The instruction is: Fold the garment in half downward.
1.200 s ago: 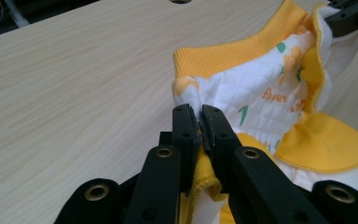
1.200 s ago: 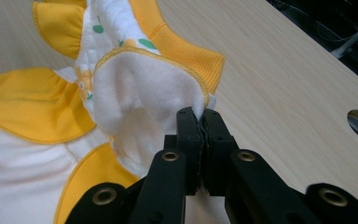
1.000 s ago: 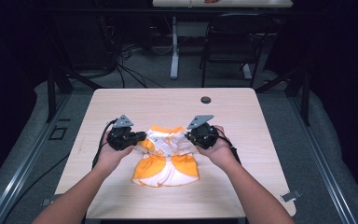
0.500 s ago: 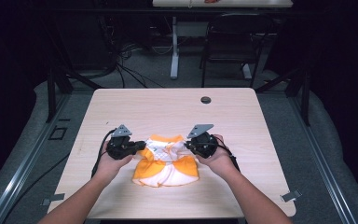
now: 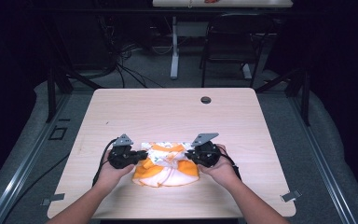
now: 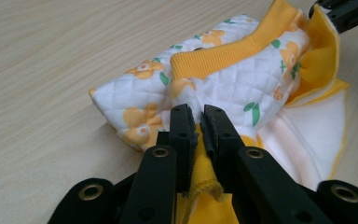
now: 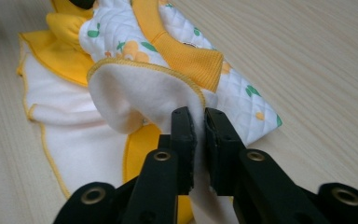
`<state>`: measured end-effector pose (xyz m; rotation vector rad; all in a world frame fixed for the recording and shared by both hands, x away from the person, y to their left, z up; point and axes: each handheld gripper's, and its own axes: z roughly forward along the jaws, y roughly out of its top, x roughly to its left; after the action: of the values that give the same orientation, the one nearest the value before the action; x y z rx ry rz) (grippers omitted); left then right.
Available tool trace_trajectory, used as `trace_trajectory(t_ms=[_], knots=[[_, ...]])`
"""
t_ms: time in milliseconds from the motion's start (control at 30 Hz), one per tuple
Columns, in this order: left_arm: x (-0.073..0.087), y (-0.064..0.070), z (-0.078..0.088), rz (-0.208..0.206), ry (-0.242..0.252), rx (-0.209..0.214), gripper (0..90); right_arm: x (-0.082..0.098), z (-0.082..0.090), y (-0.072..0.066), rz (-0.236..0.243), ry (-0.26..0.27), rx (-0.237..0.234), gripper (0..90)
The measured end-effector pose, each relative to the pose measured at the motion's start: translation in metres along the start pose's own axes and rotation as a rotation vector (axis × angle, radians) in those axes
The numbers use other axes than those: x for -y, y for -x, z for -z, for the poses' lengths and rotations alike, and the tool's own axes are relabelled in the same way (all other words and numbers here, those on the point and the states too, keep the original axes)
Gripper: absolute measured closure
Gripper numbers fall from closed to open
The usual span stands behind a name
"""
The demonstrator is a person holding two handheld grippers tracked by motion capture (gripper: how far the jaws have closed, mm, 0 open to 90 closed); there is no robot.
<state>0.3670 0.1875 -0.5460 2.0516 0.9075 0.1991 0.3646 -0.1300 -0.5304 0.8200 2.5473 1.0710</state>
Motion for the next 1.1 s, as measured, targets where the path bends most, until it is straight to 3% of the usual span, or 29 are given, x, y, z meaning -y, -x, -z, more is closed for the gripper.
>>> trace_trajectory(t_ms=[267, 433, 500, 600, 633, 767, 867, 1100], knots=[[-0.012, -0.001, 0.016, 0.023, 0.029, 0.015, 69.8, -0.011, 0.018, -0.001, -0.022, 0.040, -0.013, 71.4], [-0.021, -0.006, 0.022, 0.036, 0.042, -0.030, 65.9, -0.019, 0.027, 0.001, -0.030, 0.077, -0.013, 70.0], [-0.022, -0.007, 0.019, 0.039, 0.030, -0.056, 66.9, -0.021, 0.027, 0.002, -0.028, 0.072, 0.001, 76.8], [-0.023, -0.008, 0.013, 0.048, 0.022, -0.044, 72.7, -0.024, 0.019, 0.005, -0.034, 0.059, 0.012, 87.3], [-0.023, -0.007, 0.011, 0.052, 0.026, -0.026, 80.7, -0.024, 0.015, 0.005, -0.031, 0.052, 0.019, 89.1], [-0.022, -0.003, 0.005, 0.031, -0.004, -0.028, 89.7, -0.023, 0.004, 0.003, -0.035, 0.028, 0.028, 90.0], [-0.022, -0.001, 0.003, 0.036, -0.013, -0.021, 90.0, -0.022, 0.000, 0.002, -0.032, 0.016, 0.035, 90.0], [-0.018, 0.006, 0.009, 0.017, -0.012, 0.020, 90.0, -0.022, 0.004, -0.008, -0.017, 0.030, -0.012, 90.0]])
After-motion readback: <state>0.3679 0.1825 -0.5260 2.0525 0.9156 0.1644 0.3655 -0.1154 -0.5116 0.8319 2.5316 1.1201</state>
